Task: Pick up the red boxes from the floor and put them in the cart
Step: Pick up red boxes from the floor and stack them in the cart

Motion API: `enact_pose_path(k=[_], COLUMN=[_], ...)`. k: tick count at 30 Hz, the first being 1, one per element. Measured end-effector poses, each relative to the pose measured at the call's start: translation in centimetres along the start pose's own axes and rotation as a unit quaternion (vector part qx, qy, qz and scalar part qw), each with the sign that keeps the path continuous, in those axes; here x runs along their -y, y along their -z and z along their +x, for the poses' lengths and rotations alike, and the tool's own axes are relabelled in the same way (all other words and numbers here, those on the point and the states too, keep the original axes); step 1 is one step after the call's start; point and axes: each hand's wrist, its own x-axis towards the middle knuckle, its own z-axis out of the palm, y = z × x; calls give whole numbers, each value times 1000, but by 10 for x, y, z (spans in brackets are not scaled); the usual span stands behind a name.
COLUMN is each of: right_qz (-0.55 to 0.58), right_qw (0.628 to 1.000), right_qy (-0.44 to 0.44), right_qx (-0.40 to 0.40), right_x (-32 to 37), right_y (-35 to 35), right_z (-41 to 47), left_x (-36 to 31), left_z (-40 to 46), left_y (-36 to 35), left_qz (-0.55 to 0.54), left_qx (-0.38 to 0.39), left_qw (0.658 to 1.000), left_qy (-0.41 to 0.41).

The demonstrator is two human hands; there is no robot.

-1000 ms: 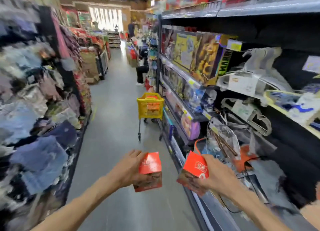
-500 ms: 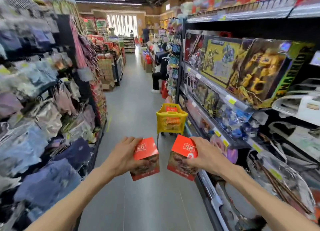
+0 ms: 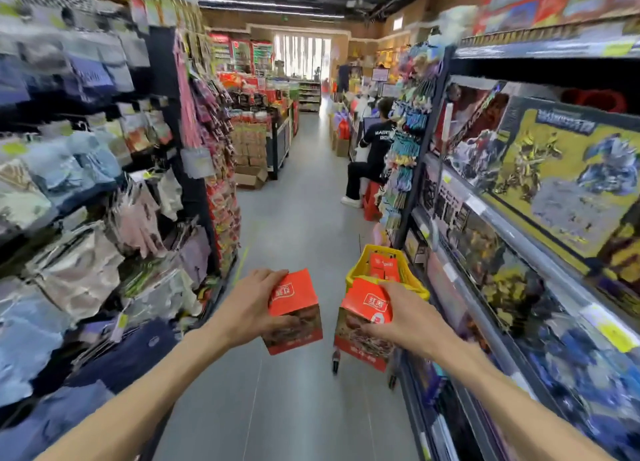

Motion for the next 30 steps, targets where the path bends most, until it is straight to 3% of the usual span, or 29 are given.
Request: enact_pose_path(k=[11, 17, 23, 30], right_qz=[-17, 11, 5, -11], right_qw=[999, 998, 991, 970], right_qy=[14, -55, -127, -230], right_qx=[29, 9, -33, -73], right_x=[-40, -75, -141, -255], right_y=[-57, -68, -59, -78], right_z=[299, 458, 571, 660], left_x=[189, 286, 325, 322], left_z=[213, 389, 567, 745], left_y=[-45, -72, -126, -225], left_qz=[-6, 12, 0, -20], left_qx=[10, 50, 103, 160], left_qw=[1000, 998, 988, 960], left_qy=[21, -43, -118, -231])
